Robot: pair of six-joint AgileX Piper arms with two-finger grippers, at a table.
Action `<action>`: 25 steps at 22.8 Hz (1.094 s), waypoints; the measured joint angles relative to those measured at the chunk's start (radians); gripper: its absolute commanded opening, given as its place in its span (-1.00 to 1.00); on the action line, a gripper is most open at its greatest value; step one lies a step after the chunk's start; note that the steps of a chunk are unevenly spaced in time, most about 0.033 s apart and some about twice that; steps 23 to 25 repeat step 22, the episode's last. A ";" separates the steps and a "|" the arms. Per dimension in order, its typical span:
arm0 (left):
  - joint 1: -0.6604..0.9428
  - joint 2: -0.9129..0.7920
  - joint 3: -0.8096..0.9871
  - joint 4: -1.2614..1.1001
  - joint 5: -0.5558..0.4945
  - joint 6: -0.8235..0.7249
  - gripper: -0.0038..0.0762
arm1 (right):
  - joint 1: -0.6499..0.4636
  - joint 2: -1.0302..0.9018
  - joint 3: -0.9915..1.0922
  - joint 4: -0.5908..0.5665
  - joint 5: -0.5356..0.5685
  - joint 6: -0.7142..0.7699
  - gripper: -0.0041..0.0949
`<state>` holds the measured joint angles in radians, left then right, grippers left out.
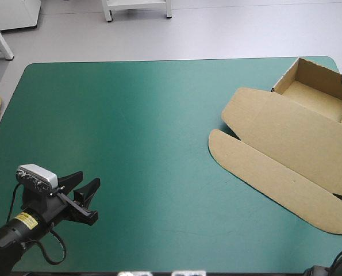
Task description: Fold the box
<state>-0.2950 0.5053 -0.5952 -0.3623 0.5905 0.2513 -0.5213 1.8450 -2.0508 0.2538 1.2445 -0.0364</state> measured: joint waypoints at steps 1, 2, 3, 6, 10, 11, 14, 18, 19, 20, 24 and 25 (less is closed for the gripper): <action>0.000 0.000 0.000 0.000 0.000 0.000 -0.04 | 0.026 -0.071 0.053 0.026 0.000 -0.015 0.15; 0.000 0.000 0.000 0.000 0.000 0.000 -0.04 | 0.044 -0.112 0.088 0.041 0.000 -0.023 0.15; 0.000 0.000 0.000 0.000 0.000 0.000 -0.04 | 0.084 -0.190 0.158 0.075 0.001 -0.040 0.15; 0.000 0.000 0.000 0.000 0.000 0.026 -0.04 | 0.255 -0.403 0.374 0.127 -0.016 -0.086 0.15; 0.000 0.000 0.000 0.000 -0.005 0.057 -0.04 | 0.605 -0.772 0.750 0.146 -0.253 -0.144 0.15; 0.000 0.000 0.001 0.000 -0.008 0.064 -0.04 | 0.647 -0.823 0.823 0.146 -0.304 -0.151 0.15; 0.000 -0.001 0.041 0.000 -0.051 0.083 -0.08 | 0.825 -1.081 1.150 0.144 -0.569 -0.166 0.15; 0.000 -0.001 0.107 -0.006 -0.090 0.085 -0.17 | 0.871 -1.203 1.394 0.137 -0.678 -0.197 0.14; 0.000 -0.001 0.125 -0.010 -0.102 0.085 -0.18 | 0.873 -1.222 1.444 0.136 -0.693 -0.203 0.14; 0.000 -0.001 0.138 -0.016 -0.112 0.086 -0.19 | 0.873 -1.234 1.480 0.135 -0.703 -0.206 0.13; 0.000 -0.001 0.166 -0.036 -0.132 0.095 -0.22 | 0.874 -1.250 1.547 0.135 -0.722 -0.216 0.12; 0.000 -0.001 0.166 -0.036 -0.132 0.095 -0.22 | 0.874 -1.250 1.547 0.135 -0.722 -0.216 0.12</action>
